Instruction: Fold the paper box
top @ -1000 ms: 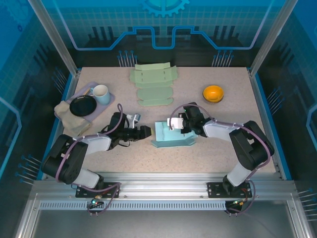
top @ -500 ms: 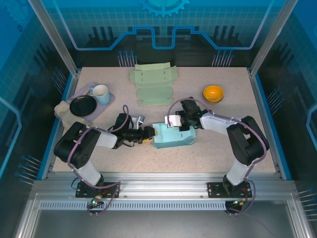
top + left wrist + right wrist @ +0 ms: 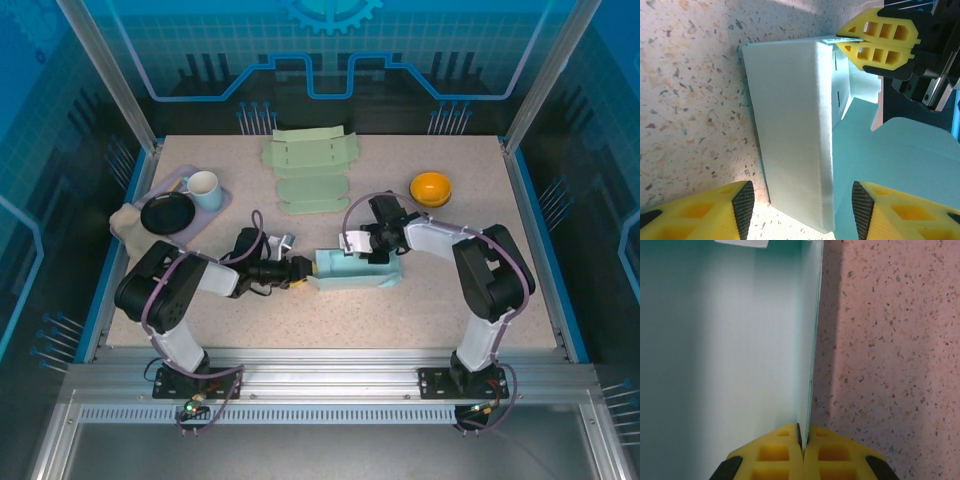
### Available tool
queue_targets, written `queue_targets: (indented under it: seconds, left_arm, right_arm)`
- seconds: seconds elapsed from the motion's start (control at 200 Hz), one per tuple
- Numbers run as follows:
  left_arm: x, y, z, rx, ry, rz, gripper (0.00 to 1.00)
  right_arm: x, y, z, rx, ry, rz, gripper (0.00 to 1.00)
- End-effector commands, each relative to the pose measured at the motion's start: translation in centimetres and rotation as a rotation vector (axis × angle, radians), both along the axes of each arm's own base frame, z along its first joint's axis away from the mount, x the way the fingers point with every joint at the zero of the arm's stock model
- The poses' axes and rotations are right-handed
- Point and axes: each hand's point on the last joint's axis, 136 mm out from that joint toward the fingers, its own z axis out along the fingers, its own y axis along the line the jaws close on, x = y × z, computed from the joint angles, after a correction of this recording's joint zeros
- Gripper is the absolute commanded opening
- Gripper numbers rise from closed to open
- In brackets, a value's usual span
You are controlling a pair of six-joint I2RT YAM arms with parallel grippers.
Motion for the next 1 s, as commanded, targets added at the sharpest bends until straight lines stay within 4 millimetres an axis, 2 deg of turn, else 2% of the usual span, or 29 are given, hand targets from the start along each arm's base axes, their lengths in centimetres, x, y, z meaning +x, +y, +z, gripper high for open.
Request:
queue_targets:
  seconds: [0.0, 0.145, 0.195, 0.28, 0.53, 0.69, 0.86, 0.995]
  left_arm:
    - [-2.5, -0.1, -3.0, 0.062, 0.113, -0.051, 0.57]
    - [-1.8, -0.7, -2.3, 0.022, 0.106, -0.047, 0.55]
    - [-1.7, -0.8, -2.4, 0.026, 0.11, -0.051, 0.51]
    - [-1.9, -0.8, -3.2, 0.05, 0.134, -0.06, 0.39]
    - [-2.4, -0.5, -5.7, 0.099, 0.212, -0.061, 0.41]
    - [-2.6, 0.2, -6.9, 0.169, 0.246, -0.059, 0.26]
    - [-3.3, 1.5, -8.5, 0.281, 0.298, -0.053, 0.27]
    - [-2.8, 1.6, -8.3, 0.294, 0.289, -0.041, 0.32]
  right_arm:
    - [-0.6, -0.1, -1.3, -0.013, 0.066, 0.017, 0.0]
    - [-0.4, -0.1, -1.8, -0.026, 0.082, 0.022, 0.0]
    - [-0.4, -0.1, -2.0, -0.029, 0.086, 0.022, 0.0]
    - [-0.3, -0.2, -2.2, -0.036, 0.088, 0.019, 0.0]
    - [-0.1, -0.2, -2.5, -0.048, 0.101, 0.016, 0.0]
    - [0.0, -0.4, -2.6, -0.062, 0.097, 0.011, 0.0]
    - [0.0, -0.5, -2.7, -0.066, 0.101, 0.006, 0.0]
    - [0.0, -0.5, -3.0, -0.075, 0.103, -0.002, 0.0]
